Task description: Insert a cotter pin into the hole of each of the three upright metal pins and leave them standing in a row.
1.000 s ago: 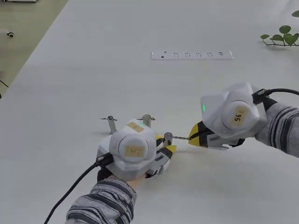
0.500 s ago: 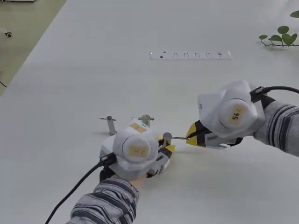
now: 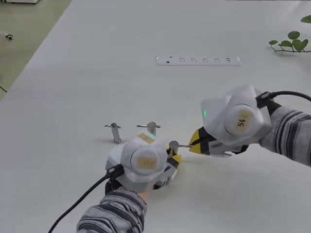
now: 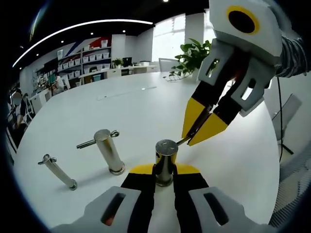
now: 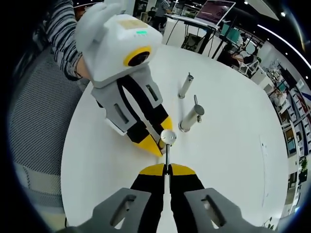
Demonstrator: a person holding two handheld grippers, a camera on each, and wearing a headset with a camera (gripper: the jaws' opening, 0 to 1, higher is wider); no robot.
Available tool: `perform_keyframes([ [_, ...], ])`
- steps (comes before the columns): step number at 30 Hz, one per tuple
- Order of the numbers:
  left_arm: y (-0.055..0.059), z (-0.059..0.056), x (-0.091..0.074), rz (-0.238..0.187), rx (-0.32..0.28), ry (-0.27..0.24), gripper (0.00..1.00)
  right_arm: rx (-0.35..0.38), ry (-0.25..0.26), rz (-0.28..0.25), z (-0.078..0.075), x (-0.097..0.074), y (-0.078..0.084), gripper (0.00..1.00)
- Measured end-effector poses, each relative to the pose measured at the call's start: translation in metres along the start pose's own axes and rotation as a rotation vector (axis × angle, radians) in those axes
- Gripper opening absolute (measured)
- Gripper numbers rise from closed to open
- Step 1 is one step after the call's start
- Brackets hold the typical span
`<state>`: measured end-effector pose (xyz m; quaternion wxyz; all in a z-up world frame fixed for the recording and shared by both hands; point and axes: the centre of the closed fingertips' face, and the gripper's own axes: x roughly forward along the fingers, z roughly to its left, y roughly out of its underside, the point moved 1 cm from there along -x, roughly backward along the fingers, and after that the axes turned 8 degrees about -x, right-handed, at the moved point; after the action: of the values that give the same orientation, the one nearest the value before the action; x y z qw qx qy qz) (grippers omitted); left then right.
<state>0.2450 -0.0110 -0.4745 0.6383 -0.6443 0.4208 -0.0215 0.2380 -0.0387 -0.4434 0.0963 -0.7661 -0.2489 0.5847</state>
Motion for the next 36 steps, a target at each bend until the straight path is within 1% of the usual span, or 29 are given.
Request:
perform_keyframes([
  [12, 0.001, 0.000, 0.000, -0.005, -0.011, -0.010, 0.10, -0.003, 0.003, -0.013, -0.002, 0.004, -0.008, 0.00],
  [15, 0.001, 0.000, 0.000, -0.006, -0.012, -0.013, 0.10, 0.005, 0.005, -0.015, -0.002, 0.005, -0.009, 0.00],
  [19, 0.001, 0.000, 0.000, -0.006, -0.015, -0.018, 0.10, 0.002, 0.005, -0.029, -0.002, 0.006, -0.012, 0.00],
  [20, 0.002, 0.000, 0.000, -0.005, -0.016, -0.018, 0.10, 0.008, 0.004, -0.034, -0.003, 0.007, -0.013, 0.00],
  [21, 0.002, 0.000, 0.000, -0.005, -0.017, -0.019, 0.10, 0.032, 0.005, -0.036, -0.003, 0.006, -0.013, 0.00],
  [23, 0.002, 0.000, 0.000, -0.005, -0.021, -0.022, 0.10, 0.046, 0.008, -0.045, -0.004, 0.004, -0.012, 0.07],
  [24, 0.002, 0.000, 0.000, -0.006, -0.024, -0.024, 0.10, 0.046, 0.006, -0.050, -0.004, 0.003, -0.012, 0.09],
  [30, 0.002, 0.000, 0.001, -0.007, -0.026, -0.026, 0.10, 0.069, -0.003, -0.054, -0.001, -0.003, -0.007, 0.06],
  [34, 0.002, 0.000, 0.001, -0.006, -0.030, -0.029, 0.10, 0.076, 0.008, -0.065, -0.002, -0.002, -0.007, 0.00],
  [36, 0.002, 0.000, 0.001, -0.005, -0.032, -0.029, 0.10, 0.079, 0.016, -0.070, -0.004, -0.001, -0.008, 0.00],
])
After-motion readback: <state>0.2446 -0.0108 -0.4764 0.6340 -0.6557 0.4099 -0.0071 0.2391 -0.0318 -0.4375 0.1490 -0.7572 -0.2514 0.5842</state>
